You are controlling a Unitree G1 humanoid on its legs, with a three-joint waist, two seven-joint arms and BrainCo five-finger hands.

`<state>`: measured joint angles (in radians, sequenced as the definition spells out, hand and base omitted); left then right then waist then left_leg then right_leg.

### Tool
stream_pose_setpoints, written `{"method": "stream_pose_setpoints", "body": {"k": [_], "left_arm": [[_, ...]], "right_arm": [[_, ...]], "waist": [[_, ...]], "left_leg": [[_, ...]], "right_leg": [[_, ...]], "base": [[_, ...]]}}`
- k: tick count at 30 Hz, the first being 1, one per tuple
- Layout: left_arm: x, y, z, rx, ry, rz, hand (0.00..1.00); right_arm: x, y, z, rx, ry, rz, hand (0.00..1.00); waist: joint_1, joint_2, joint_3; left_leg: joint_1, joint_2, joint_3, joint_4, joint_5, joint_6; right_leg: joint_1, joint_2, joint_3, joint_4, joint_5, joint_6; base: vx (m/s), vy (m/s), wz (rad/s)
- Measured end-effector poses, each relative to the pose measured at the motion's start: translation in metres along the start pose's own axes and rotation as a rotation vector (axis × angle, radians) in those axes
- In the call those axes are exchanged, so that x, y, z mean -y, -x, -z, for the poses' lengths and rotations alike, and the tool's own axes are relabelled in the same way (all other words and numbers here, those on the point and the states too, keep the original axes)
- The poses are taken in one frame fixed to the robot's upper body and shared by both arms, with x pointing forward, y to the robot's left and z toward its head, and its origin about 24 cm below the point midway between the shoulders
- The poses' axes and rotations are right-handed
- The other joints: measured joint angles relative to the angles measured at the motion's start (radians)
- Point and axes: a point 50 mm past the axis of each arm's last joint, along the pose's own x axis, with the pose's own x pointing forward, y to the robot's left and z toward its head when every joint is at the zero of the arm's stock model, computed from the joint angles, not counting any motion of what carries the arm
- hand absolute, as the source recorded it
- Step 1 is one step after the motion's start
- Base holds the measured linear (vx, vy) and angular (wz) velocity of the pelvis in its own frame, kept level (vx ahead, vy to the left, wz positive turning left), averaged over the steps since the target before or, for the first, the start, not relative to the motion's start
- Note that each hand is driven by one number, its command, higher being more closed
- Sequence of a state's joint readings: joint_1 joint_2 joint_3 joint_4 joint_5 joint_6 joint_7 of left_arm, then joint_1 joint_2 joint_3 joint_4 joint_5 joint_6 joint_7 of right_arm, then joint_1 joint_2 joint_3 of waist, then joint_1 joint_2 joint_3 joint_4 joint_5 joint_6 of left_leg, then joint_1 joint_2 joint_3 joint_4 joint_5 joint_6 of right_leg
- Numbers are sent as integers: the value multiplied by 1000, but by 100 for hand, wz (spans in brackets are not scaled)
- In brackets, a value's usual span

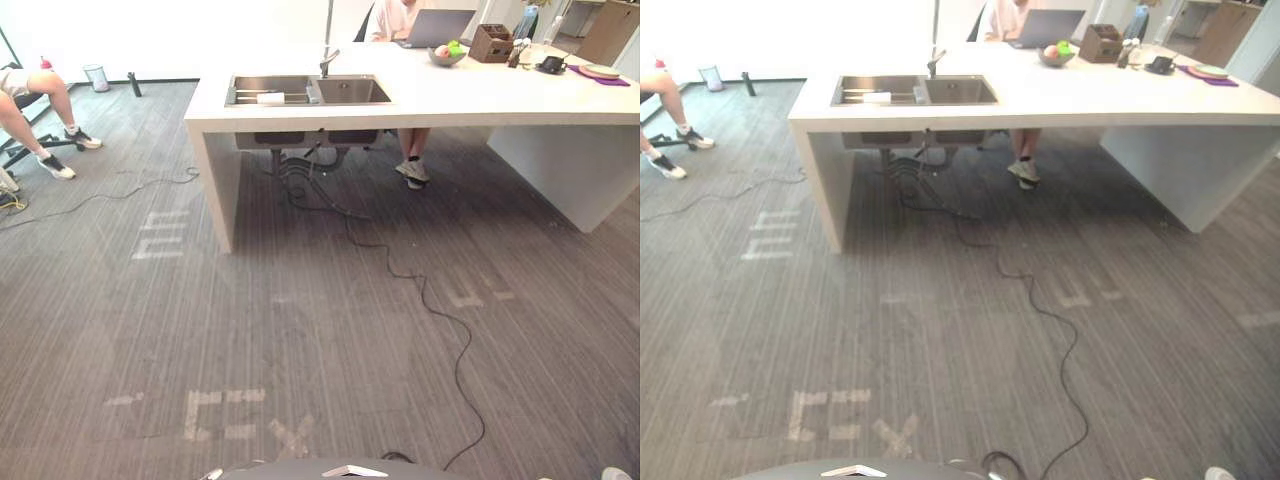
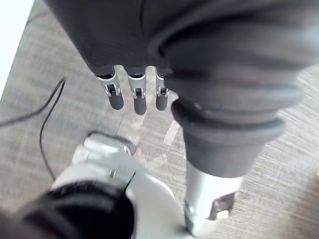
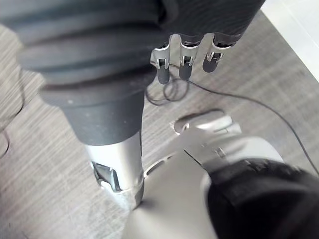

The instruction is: Walk over to the sink, pick up the cup, carry it to the dishwasher, place the cup inside the dishwasher, then close the dishwasher door

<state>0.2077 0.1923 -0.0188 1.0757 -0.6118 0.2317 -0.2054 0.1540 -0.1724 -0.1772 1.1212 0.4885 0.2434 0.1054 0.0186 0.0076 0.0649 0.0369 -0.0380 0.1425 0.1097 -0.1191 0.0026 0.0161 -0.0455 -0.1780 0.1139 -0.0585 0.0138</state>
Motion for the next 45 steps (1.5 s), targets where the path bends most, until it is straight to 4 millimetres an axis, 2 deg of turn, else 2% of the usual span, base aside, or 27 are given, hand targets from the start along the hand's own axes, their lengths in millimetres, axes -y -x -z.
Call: {"method": "stream_pose_setpoints", "body": {"k": [2, 5, 12, 16, 18, 27, 29, 35, 38, 45], "left_arm": [[10, -2, 6, -24, 50, 81, 0], [13, -3, 8, -30, 56, 90, 0], [7, -2, 6, -16, 155, 84, 0], [10, -3, 6, -15, 154, 65, 0], [12, -3, 6, -26, 133, 51, 0], [12, -4, -3, -32, -132, 8, 0], [11, -4, -4, -32, -140, -7, 0], [6, -4, 2, -43, -51, -46, 0], [4, -4, 7, -69, 52, -51, 0], [3, -3, 6, -65, 109, -17, 0]], "right_arm": [[-1, -1, 8, -26, -53, -24, 0], [-1, -1, 7, -15, -57, -46, 0], [-17, -3, -14, 64, -15, -93, 0], [-28, -3, -26, 96, -36, -128, 0], [-40, -4, -28, 113, -48, -159, 0], [-38, -3, -27, 105, -22, -149, 0], [-38, -3, -26, 100, -23, -147, 0], [-36, -4, -21, 74, -152, -114, 0], [-36, -5, -20, 67, -169, -109, 0], [-39, -6, -17, 53, -207, -113, 0]], "waist": [[-8, 5, 4], [-4, 10, 21], [-6, 0, 32], [-1, 3, 40], [3, 4, 43], [9, -4, 59], [10, -5, 60], [9, -8, 61], [9, -12, 62], [10, -28, 76]], "left_leg": [[16, 13, 52, -58, 38, -7], [55, 10, 54, -114, 64, 1], [100, 18, 60, -158, 87, -6], [117, 19, 60, -167, 90, -11], [120, 18, 55, -170, 92, -11], [120, 16, 50, -194, 113, 4], [119, 16, 49, -194, 114, 5], [112, 15, 49, -194, 113, 9], [107, 13, 49, -194, 114, 13], [126, 13, 55, -194, 113, 11]], "right_leg": [[26, 1, -21, -63, 32, 4], [68, 10, -27, -123, 53, 8], [112, 28, -50, -192, 71, 20], [131, 29, -59, -194, 69, 24], [136, 29, -64, -193, 66, 28], [125, 28, -77, -172, 54, 28], [122, 28, -78, -173, 57, 24], [123, 28, -80, -189, 62, 21], [123, 28, -80, -194, 68, 17], [138, 28, -78, -194, 68, 19]], "base": [[21, 2, 19], [59, 11, 4], [67, -38, 1], [-9, -28, 5], [-43, -18, 9], [-84, -11, 4], [-55, -4, -1], [-21, 1, 0], [31, 3, 0], [25, 3, 0]]}}
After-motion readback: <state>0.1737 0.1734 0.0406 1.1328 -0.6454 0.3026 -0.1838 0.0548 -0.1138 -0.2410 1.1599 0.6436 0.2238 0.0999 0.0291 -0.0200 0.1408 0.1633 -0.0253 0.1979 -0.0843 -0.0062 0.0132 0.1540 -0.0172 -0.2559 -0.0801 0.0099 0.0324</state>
